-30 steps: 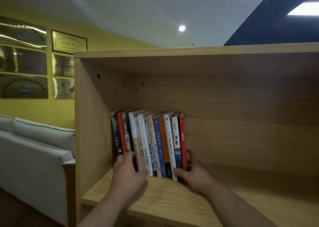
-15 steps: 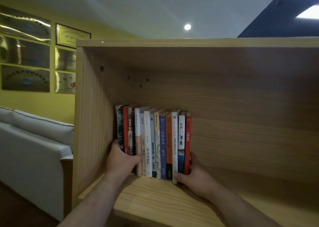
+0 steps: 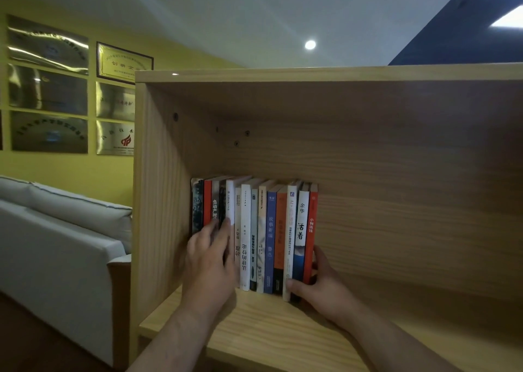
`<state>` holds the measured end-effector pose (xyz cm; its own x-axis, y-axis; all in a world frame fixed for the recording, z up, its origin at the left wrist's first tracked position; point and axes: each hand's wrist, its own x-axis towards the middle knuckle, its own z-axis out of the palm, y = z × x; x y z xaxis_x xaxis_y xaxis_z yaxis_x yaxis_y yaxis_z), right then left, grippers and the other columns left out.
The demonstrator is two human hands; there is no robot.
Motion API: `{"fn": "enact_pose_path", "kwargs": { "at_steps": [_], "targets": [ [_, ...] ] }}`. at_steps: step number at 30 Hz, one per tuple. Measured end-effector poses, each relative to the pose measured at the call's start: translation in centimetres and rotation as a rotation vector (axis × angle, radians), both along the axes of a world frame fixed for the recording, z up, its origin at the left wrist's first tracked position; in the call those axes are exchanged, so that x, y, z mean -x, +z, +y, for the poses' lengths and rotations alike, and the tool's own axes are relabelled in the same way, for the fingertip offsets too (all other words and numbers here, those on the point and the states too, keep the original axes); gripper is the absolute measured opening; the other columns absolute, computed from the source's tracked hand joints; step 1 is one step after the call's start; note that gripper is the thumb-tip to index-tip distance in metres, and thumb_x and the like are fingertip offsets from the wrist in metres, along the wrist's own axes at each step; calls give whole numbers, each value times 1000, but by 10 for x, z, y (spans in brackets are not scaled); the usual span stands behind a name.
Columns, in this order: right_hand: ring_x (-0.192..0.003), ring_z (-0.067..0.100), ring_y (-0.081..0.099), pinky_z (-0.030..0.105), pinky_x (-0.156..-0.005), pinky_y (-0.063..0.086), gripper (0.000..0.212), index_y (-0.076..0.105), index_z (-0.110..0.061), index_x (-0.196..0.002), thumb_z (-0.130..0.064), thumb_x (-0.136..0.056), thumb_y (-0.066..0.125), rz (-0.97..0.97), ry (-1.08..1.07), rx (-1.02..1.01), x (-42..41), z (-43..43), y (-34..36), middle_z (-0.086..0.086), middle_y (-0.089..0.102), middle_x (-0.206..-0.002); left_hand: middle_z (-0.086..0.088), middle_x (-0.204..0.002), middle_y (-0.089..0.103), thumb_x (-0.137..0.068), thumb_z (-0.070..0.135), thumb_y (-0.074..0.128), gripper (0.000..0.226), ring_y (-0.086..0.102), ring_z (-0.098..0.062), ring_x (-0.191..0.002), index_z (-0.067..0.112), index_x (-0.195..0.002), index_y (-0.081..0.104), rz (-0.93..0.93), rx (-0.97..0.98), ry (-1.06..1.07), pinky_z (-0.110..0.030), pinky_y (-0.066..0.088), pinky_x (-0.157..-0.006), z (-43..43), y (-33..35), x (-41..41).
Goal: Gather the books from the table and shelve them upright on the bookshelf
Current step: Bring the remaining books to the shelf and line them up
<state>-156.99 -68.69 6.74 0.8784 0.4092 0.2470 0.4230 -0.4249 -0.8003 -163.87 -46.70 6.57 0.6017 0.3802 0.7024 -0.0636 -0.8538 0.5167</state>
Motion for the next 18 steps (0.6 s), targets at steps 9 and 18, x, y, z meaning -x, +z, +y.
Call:
{"fn": "enact_pose_path", "kwargs": {
  "at_steps": [9,18],
  "targets": [
    [-121,3,59,31,-107,49,102,7,-51,-150,-36,-79,80,-75,8,90,-4,10,-2,-21,59,-132,6,-162,18,-97,26,56,72,16,-22,-145,44,-155,18,109,-50,107,-41,27,-118,4,3,-5],
    [-121,11,58,38,-100,56,107,22,-48,-147,-44,-56,79,-134,-115,63,-6,9,-6,-14,47,-134,6,-161,20,-95,30,60,72,16,-23,-146,41,-155,22,101,-30,107,-44,26,-119,3,1,-7]
  ]
}}
